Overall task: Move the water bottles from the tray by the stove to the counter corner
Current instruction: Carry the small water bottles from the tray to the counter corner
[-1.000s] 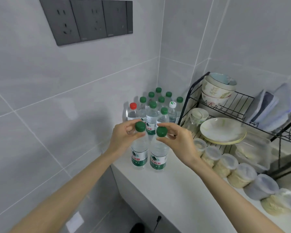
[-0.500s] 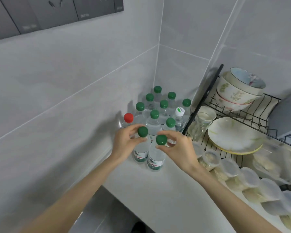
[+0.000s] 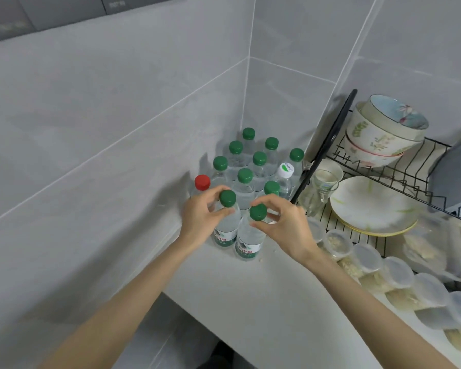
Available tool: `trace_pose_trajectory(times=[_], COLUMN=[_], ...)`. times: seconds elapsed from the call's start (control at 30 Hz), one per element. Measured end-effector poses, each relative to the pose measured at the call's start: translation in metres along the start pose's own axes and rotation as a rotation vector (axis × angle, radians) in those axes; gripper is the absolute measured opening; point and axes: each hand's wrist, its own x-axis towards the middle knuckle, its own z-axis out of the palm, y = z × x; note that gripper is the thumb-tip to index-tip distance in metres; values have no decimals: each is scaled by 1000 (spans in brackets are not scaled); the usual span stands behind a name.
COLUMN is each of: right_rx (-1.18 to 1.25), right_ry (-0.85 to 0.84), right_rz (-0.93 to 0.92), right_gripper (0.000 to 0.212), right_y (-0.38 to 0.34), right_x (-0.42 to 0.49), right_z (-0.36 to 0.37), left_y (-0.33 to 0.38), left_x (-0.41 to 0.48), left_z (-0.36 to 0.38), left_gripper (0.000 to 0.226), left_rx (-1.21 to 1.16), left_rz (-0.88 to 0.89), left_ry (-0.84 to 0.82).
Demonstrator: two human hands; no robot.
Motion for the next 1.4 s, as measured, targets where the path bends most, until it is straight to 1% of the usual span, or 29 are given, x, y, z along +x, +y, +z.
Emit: trace_pose_trajectory(times=[0.1,0.2,0.27,0.33,0.43,0.53,0.7,0.97,1.23,1.4], right_rx=[-116,-163,-193,-211,-238,-210,-123,-115,-97,-95], right_ry=[-13,-17,-29,-38,-19,3,85,82,100,169], right_rz=[-75,-99,-95,-83,-78,-72,-91,-94,-94,-64], right_gripper=[36,38,42,44,47,47,44,41,42,41], right_y=[-1,-3,-6,-12,-23,-34,-44,-56,-74,-86], right_x=[-3,-7,-11,-15,-28,-51,-106,-184,-263,-313], right_z=[1,2,2,-1,-15,-34,-67,-109,-142,-157], left_y=[3,8,13,20,35,51,80,118,162,187], left_x=[-7,-16,-24,-32,-49,-72,-121,-198,-269,-305], left_z=[0,-1,-2,-3,-7,-7,4,29,48,60], left_gripper=[42,50,54,56,52,51,51,49,46,45], left_rx=[28,78,72,50,25,3,-1,-33,-37,-30], left_rz=[13,43,34,33,42,47,68,58,125,168], left_ry=[18,47,48,44,57,60,83,21,-19,-76])
